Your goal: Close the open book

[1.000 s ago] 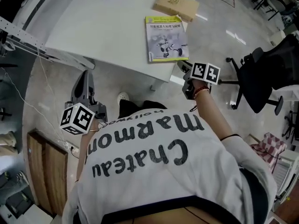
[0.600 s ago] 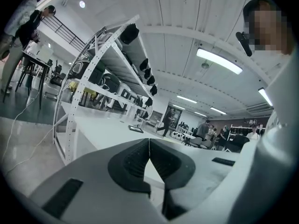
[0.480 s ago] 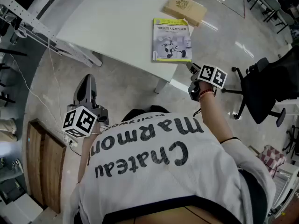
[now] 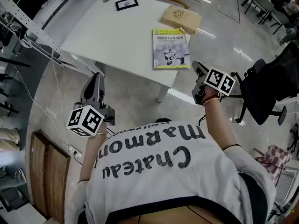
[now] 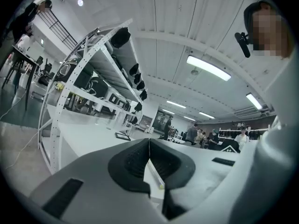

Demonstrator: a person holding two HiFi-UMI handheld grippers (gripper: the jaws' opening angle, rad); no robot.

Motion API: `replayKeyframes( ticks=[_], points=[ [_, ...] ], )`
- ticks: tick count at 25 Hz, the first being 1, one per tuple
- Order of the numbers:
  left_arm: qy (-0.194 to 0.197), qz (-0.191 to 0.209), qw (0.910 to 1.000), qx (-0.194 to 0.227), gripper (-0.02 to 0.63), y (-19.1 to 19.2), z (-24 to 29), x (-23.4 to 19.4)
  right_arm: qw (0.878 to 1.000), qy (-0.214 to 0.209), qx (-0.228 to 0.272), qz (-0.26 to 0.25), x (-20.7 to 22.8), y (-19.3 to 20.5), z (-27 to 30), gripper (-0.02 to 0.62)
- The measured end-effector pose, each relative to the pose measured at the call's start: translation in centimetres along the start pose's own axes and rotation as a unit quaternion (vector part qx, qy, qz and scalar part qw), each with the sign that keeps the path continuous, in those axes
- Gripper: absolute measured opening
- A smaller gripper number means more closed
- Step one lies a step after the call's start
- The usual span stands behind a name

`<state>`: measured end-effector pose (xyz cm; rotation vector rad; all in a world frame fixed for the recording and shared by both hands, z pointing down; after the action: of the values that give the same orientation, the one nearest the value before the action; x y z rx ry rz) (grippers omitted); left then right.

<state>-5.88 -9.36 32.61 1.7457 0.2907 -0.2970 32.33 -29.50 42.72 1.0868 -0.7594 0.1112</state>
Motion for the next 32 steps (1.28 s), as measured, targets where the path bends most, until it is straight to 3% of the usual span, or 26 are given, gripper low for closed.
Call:
replayKeyframes(
  ticks=[5,13,20,32],
  points=[
    [0.044,-0.01,0.9988,0.02,0.023,-1.7,1.0,1.7,0.996,-0.056,0.057,-0.041,-6.3,-2.8,-1.8,0.097],
    [0.097,0.011,0.9941,0.046,0.024,-5.1,-1.0,3.4,0.982,-0.094,0.15,-0.062,-13.4,-3.9,-7.7,0.077],
    [0.113,-0.005,0.9926,0.045,0.023,-6.3,-5.5,3.6,0.976,-0.112,0.161,-0.098,-17.2,-1.8,-12.3,0.073],
    [0.159,-0.015,0.9871,0.008,0.025,-5.8,-11.5,4.5,0.979,-0.09,0.135,-0.122,-19.9,4.8,-18.0,0.072]
  ],
)
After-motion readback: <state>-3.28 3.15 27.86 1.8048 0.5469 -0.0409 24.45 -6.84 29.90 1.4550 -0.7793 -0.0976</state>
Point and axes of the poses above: the fingertips, and each gripper's own axes: z forward along the fingers, x to its right, y out of its underside, the point moved 6 cm from there along -z, backward along the fingers, and after that the axes turned 15 degrees about x, right-handed, at the moved point
